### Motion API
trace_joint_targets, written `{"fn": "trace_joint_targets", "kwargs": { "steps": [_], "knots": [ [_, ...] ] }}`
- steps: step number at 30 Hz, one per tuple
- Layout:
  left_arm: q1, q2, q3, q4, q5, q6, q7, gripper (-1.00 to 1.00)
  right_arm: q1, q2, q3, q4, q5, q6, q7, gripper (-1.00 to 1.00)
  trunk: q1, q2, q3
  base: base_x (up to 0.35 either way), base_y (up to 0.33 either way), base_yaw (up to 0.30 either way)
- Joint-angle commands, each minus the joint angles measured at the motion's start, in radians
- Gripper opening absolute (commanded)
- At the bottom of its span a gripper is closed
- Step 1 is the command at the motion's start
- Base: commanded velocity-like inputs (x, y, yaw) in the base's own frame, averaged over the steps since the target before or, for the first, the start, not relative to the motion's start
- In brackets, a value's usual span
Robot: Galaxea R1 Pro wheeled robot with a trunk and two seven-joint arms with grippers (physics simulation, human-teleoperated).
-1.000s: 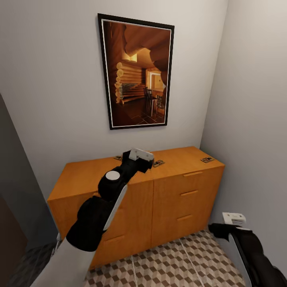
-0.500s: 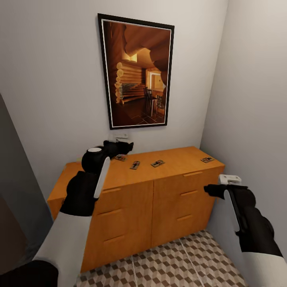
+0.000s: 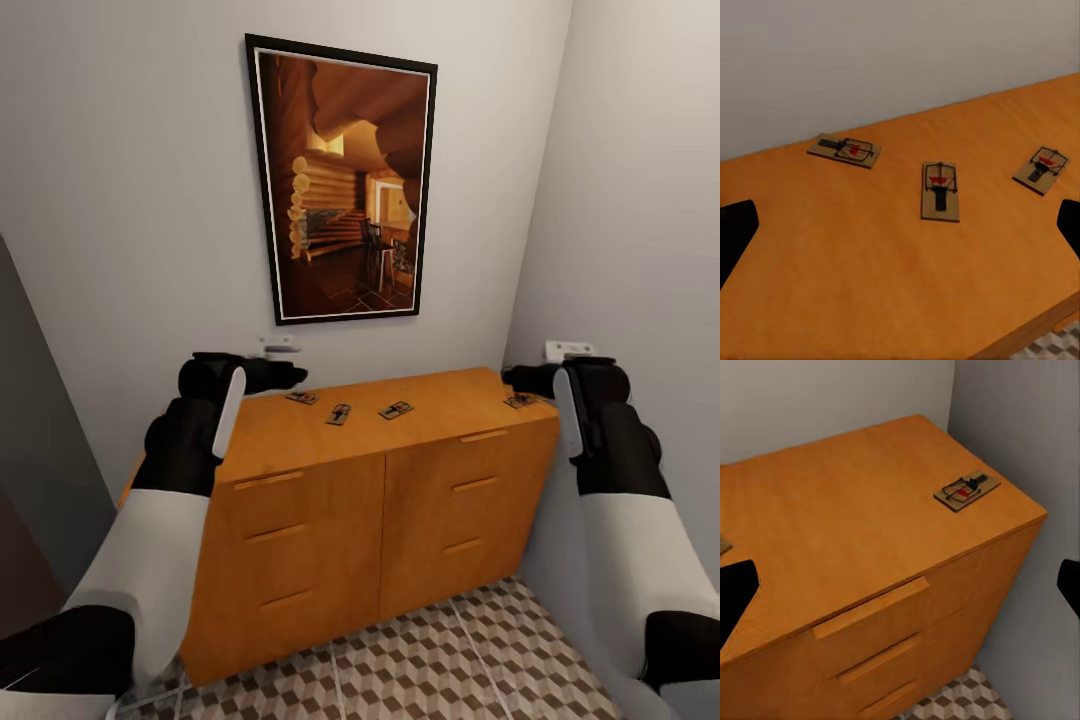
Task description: Take the four mousetraps from the cabinet in the bathroom and place them on the bathroom floor. Make sure all four end up on the same floor surface, and ensure that at least two of them are either under or directly next to the same bathroom sink.
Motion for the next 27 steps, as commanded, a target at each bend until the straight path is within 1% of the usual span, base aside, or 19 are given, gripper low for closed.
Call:
{"fn": "trace_joint_targets", "kwargs": {
  "steps": [1,5,6,10,15,21,24,27],
  "knots": [
    [-0.002,0.006,0.002,0.002,-0.003,0.008,-0.013,1.0,-0.029,0.0,0.001,0.031,-0.001,0.004,-0.004,1.0,0.0,-0.001,-0.001,0.0,0.0,0.0],
    [-0.006,0.023,0.005,0.006,-0.003,0.018,-0.034,1.0,-0.119,0.002,0.003,0.159,0.001,0.004,-0.006,1.0,0.0,-0.001,-0.001,0.0,0.0,0.0],
    [-0.006,0.023,0.005,0.006,-0.003,0.018,-0.034,1.0,-0.119,0.002,0.003,0.159,0.001,0.004,-0.006,1.0,0.0,-0.001,-0.001,0.0,0.0,0.0],
    [-0.007,0.028,0.006,0.006,-0.01,0.024,-0.043,1.0,-0.167,0.001,0.004,0.252,0.003,0.004,-0.007,1.0,0.0,-0.001,-0.001,0.0,0.0,0.0],
    [-0.008,0.026,0.007,-0.004,-0.013,0.024,-0.047,1.0,-0.188,0.001,0.006,0.297,0.005,0.004,-0.004,1.0,0.0,-0.001,-0.001,0.03,0.013,0.0],
    [-0.008,0.023,0.004,-0.003,-0.008,0.024,-0.049,1.0,-0.195,0.001,0.012,0.311,0.005,0.004,-0.003,1.0,0.0,-0.001,-0.001,0.199,0.063,0.0],
    [-0.008,0.018,0.004,-0.001,-0.005,0.024,-0.05,1.0,-0.197,0.0,0.031,0.314,0.005,0.004,-0.002,1.0,0.0,-0.001,-0.001,0.271,0.033,0.0],
    [-0.008,0.015,0.004,-0.001,-0.004,0.023,-0.05,1.0,-0.198,0.001,0.063,0.315,0.007,0.004,-0.002,1.0,0.0,-0.001,-0.001,0.296,0.017,0.0]
  ]
}}
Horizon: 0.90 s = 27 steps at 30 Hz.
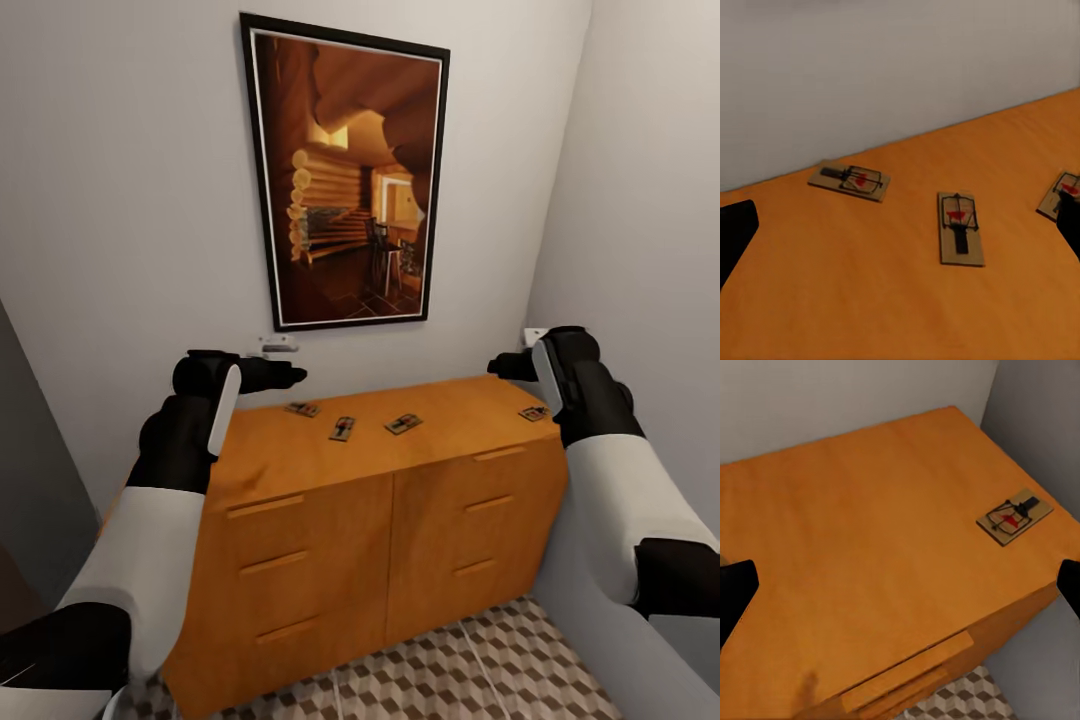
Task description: Take the four mousetraps from the cabinet in the bathroom and place them on the bathroom floor. Make sure all four end up on the same floor surface, and ensure that at least two of them are either under or directly next to the same bathroom sink.
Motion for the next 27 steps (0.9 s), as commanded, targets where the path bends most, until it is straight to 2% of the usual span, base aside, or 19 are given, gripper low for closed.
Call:
{"fn": "trace_joint_targets", "kwargs": {
  "steps": [1,4,10,20,27],
  "knots": [
    [-0.001,-0.001,0.001,-0.001,-0.003,0.004,-0.005,1.0,-0.001,0.0,0.012,0.0,0.001,0.004,-0.002,1.0,0.001,-0.001,-0.001,0.306,0.011,0.0],
    [-0.001,-0.003,0.001,0.0,-0.002,0.004,-0.005,1.0,-0.001,0.001,0.042,0.0,0.003,0.004,-0.002,1.0,0.001,-0.001,-0.001,0.312,0.007,0.0],
    [-0.001,-0.007,0.001,0.002,0.0,0.004,-0.006,1.0,-0.002,0.001,0.065,0.001,0.003,0.004,-0.002,1.0,0.001,-0.001,-0.001,0.317,0.003,0.0],
    [-0.001,-0.012,0.002,0.009,0.007,0.003,-0.007,1.0,-0.002,0.001,0.074,0.002,0.001,0.004,-0.002,1.0,0.001,-0.001,-0.001,0.317,0.001,0.0],
    [-0.001,-0.013,0.001,0.012,0.017,0.003,-0.007,1.0,-0.002,0.001,0.073,0.003,-0.003,0.004,-0.002,1.0,0.001,-0.001,-0.001,0.148,0.0,0.0]
  ]
}}
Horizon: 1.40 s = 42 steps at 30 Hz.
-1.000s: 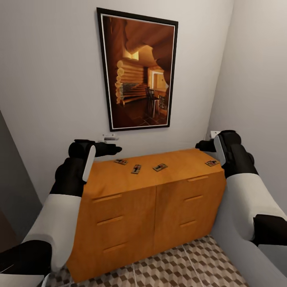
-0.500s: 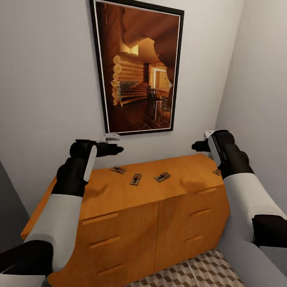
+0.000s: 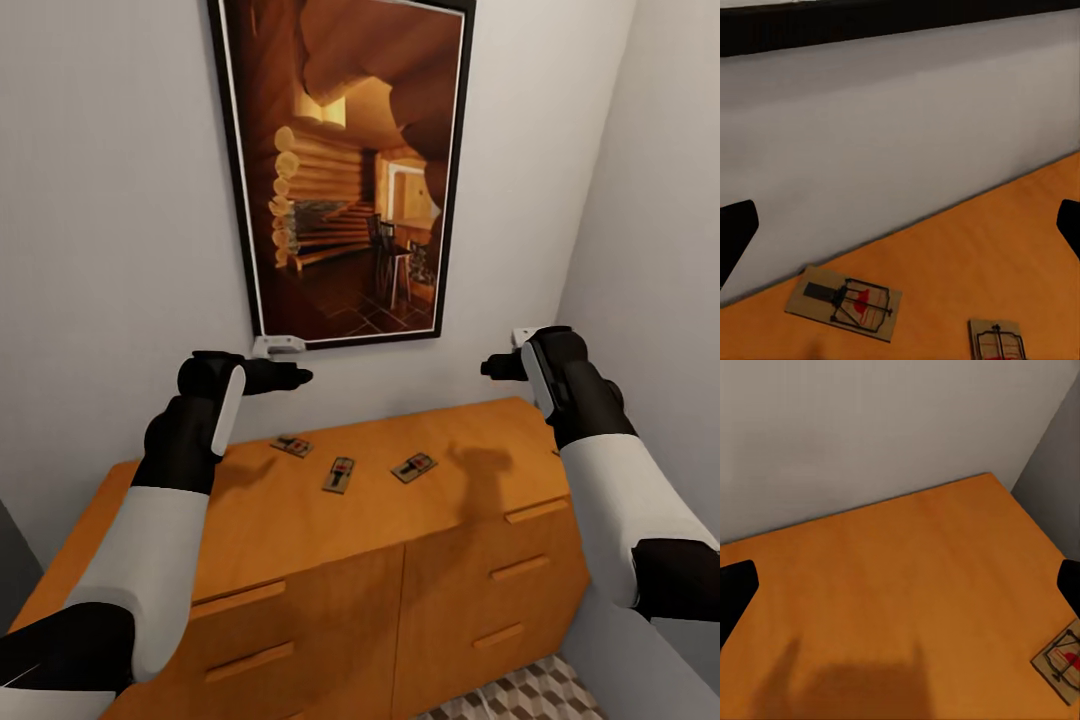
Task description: Take the four mousetraps from the cabinet in the bathroom and place them on the bathroom floor. Make sure all four end up on the same floor surface, and ensure that at least two of them are either under or directly next to the same bathroom sink.
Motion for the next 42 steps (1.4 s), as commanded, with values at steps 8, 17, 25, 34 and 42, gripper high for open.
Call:
{"fn": "trace_joint_targets", "kwargs": {
  "steps": [8,17,25,34,42],
  "knots": [
    [-0.001,-0.008,-0.001,0.001,0.003,0.004,-0.002,1.0,-0.005,-0.007,0.001,0.0,-0.001,0.004,-0.003,1.0,0.0,-0.001,-0.001,0.034,0.0,0.0],
    [-0.001,-0.016,-0.002,0.027,0.003,0.004,-0.002,1.0,-0.008,-0.012,-0.002,0.0,-0.001,0.004,-0.003,1.0,0.0,-0.001,-0.001,0.007,0.0,0.0],
    [-0.001,-0.015,-0.004,0.11,-0.002,0.005,0.001,1.0,-0.008,-0.016,-0.001,0.005,-0.003,0.004,-0.003,1.0,0.0,-0.001,-0.001,0.001,0.0,0.0],
    [-0.001,-0.016,-0.01,0.233,-0.008,0.006,0.001,1.0,-0.008,-0.019,-0.002,0.014,-0.005,0.004,-0.003,1.0,0.0,-0.001,-0.001,0.0,0.0,0.0],
    [-0.001,-0.017,-0.032,0.308,-0.009,0.006,0.002,1.0,-0.008,-0.02,-0.003,0.017,-0.006,0.004,-0.003,1.0,0.0,-0.001,-0.001,0.0,0.0,0.0]
  ]
}}
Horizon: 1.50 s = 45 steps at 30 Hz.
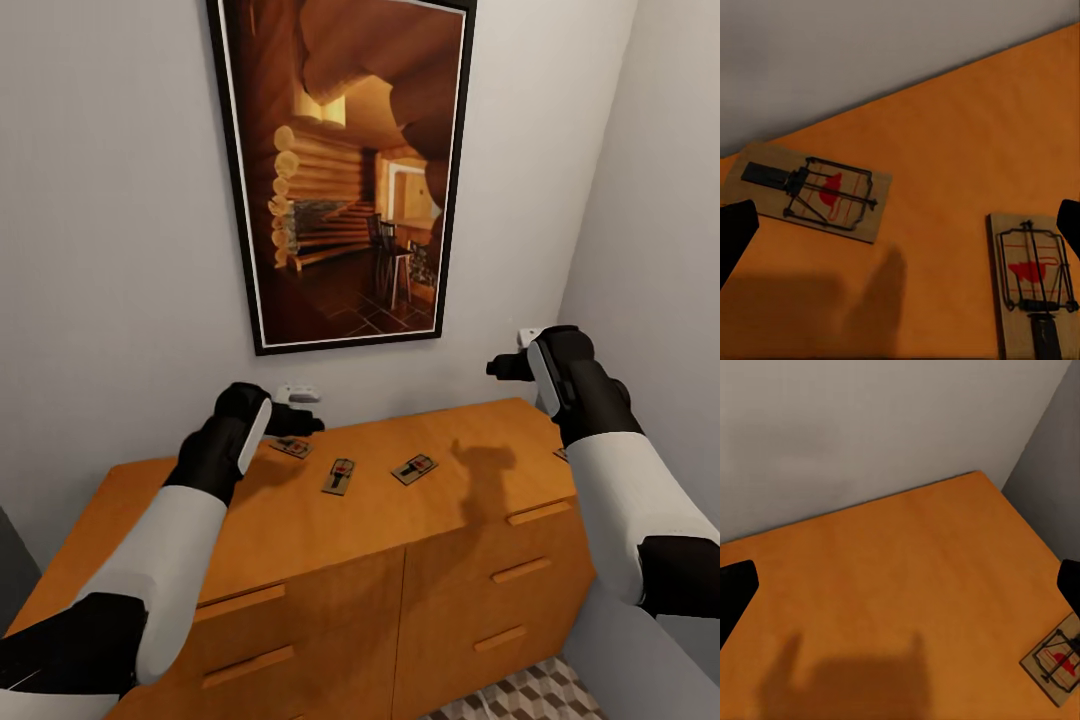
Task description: Take the four mousetraps from the cabinet in the bathroom and place them on the bathroom floor. Make sure all four end up on the same floor surface, and ensure that at least two of them are either under or directly next to the same bathroom sink.
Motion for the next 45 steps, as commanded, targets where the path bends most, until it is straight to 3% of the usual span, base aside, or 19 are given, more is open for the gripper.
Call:
{"fn": "trace_joint_targets", "kwargs": {
  "steps": [1,16,45],
  "knots": [
    [-0.001,0.0,-0.003,0.004,-0.002,0.004,-0.003,1.0,-0.001,-0.001,0.001,-0.001,-0.001,0.004,-0.003,1.0,0.0,-0.001,-0.001,0.0,0.0,0.0],
    [-0.001,-0.001,-0.012,0.021,0.0,0.004,-0.004,1.0,-0.001,-0.002,0.0,0.0,0.0,0.004,-0.003,1.0,0.0,-0.001,-0.001,0.0,0.0,-0.062],
    [-0.001,-0.003,-0.012,0.023,0.006,0.004,-0.005,1.0,-0.001,-0.022,-0.001,0.0,0.0,0.004,-0.005,1.0,0.0,-0.001,0.012,0.0,0.0,-0.252]
  ]
}}
